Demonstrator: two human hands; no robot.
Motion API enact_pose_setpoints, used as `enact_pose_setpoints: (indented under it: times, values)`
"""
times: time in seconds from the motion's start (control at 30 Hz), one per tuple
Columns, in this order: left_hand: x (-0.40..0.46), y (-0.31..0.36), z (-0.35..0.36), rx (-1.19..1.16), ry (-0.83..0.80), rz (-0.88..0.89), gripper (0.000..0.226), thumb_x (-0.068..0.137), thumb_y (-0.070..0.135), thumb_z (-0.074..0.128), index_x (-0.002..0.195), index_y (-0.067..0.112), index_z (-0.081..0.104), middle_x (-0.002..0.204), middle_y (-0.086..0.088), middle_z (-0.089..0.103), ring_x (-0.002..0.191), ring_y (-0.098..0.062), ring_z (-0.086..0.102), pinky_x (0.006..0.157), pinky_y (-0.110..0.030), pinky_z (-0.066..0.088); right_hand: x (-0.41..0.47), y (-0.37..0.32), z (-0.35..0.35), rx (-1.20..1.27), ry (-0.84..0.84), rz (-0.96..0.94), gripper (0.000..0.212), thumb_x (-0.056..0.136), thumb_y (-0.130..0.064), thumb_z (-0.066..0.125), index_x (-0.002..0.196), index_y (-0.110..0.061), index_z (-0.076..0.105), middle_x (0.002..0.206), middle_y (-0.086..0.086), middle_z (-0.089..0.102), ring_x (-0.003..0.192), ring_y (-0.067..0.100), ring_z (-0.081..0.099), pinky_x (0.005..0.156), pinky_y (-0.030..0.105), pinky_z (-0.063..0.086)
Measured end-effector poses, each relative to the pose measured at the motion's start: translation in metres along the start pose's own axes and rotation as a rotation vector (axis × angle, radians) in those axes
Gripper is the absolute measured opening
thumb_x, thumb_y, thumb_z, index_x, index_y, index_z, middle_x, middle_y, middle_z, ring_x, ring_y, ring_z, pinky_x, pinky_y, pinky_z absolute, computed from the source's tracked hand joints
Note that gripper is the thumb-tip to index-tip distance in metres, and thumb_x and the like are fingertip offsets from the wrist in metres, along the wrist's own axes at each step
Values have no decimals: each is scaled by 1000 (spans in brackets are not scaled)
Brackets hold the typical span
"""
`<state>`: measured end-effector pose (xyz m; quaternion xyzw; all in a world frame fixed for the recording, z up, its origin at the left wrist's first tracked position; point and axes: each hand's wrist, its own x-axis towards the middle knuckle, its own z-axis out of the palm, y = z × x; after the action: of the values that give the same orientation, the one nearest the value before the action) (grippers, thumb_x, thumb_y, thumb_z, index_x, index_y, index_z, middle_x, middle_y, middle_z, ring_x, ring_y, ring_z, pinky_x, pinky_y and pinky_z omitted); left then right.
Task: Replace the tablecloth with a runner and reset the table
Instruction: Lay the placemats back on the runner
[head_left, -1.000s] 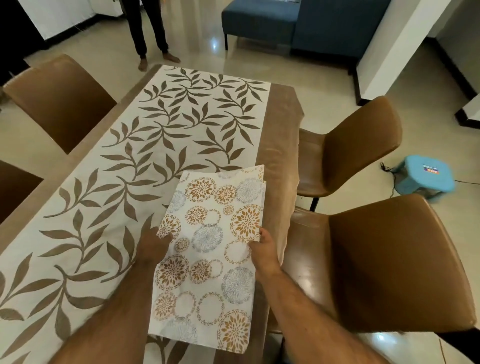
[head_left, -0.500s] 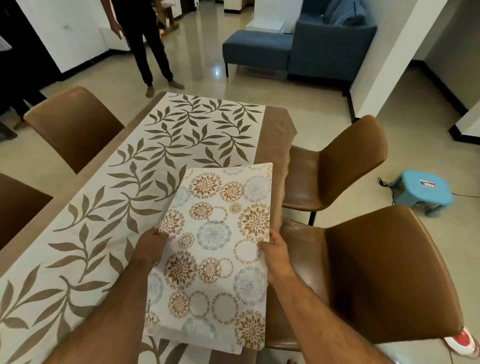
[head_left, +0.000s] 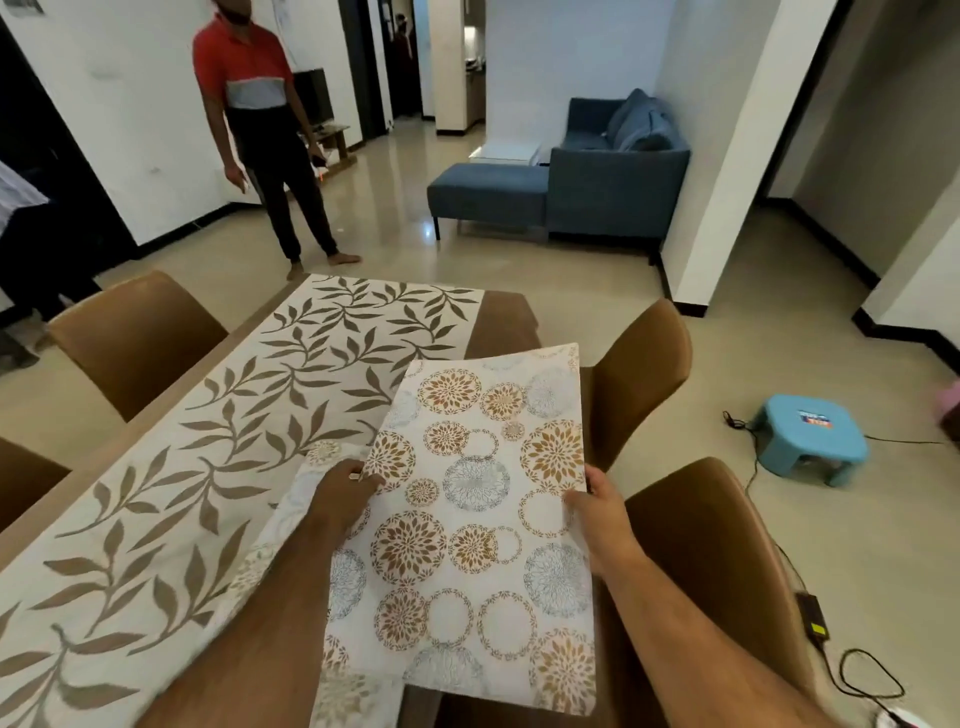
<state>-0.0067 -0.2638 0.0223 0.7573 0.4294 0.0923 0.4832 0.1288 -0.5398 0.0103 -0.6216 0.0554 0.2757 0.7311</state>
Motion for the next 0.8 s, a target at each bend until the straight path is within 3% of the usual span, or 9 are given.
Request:
enact_pose_setpoints:
  times: [0.1,0.27,0.37,0.43,0.47,0.53,0.63,0.73,0.8]
  values:
    - [-23,39,44,-62,-6,19,29,94,14,61,122,5,59,111,-14,61,95,-26,57,79,-33,43,2,-35,-52,-18,-18,-38,36,96,7,43,113,-22,57,112,9,70,101,27,69,88,48,56]
    - [-60,97,126,-244,-68,60,21,96,11,57,117,6,57,109,-14,63,94,-27,61,82,-34,48,11,-96,-148,-15,-58,-124,39,92,12,43,108,-20,60,112,13,70,101,28,70,85,46,58]
    - [-73,134,168,-309,-149,121,8,93,16,61,100,14,64,105,-8,68,96,-28,65,94,-44,50,20,-138,-199,-31,-65,-189,40,92,12,45,115,-18,59,109,11,72,97,25,72,79,41,59]
    - [-67,152,190,-312,-155,155,17,81,29,65,95,24,72,107,-10,72,99,-32,68,95,-54,51,24,-165,-223,-17,-79,-216,39,94,11,44,109,-22,60,104,9,72,93,25,72,78,41,57]
    - [-65,163,200,-321,-158,151,17,81,30,65,96,25,72,107,-12,73,98,-33,69,92,-52,53,27,-178,-234,1,-86,-226,40,95,11,44,105,-24,59,101,8,72,91,24,71,78,41,56]
    - [-74,193,220,-340,-153,176,12,93,21,61,102,17,67,102,-13,72,89,-26,69,76,-33,58,35,-199,-254,16,-85,-250,39,95,11,42,102,-25,58,100,8,71,87,22,70,77,39,55]
    - [-77,229,249,-344,-177,199,14,100,13,52,113,11,55,90,-2,67,73,-14,66,48,-17,51,46,-217,-284,47,-80,-278,38,95,12,40,106,-20,58,105,12,70,90,24,70,77,39,55]
    - [-72,253,278,-354,-190,247,19,98,9,54,117,12,55,91,0,67,65,-8,69,49,-19,52,57,-230,-315,60,-48,-289,38,95,13,39,107,-18,58,100,8,72,87,21,71,69,32,57]
    - [-73,266,294,-371,-190,239,21,97,9,56,117,12,55,95,-3,68,72,-12,69,55,-25,53,68,-238,-333,53,-49,-289,37,96,12,39,108,-18,58,99,8,72,86,19,72,68,31,57]
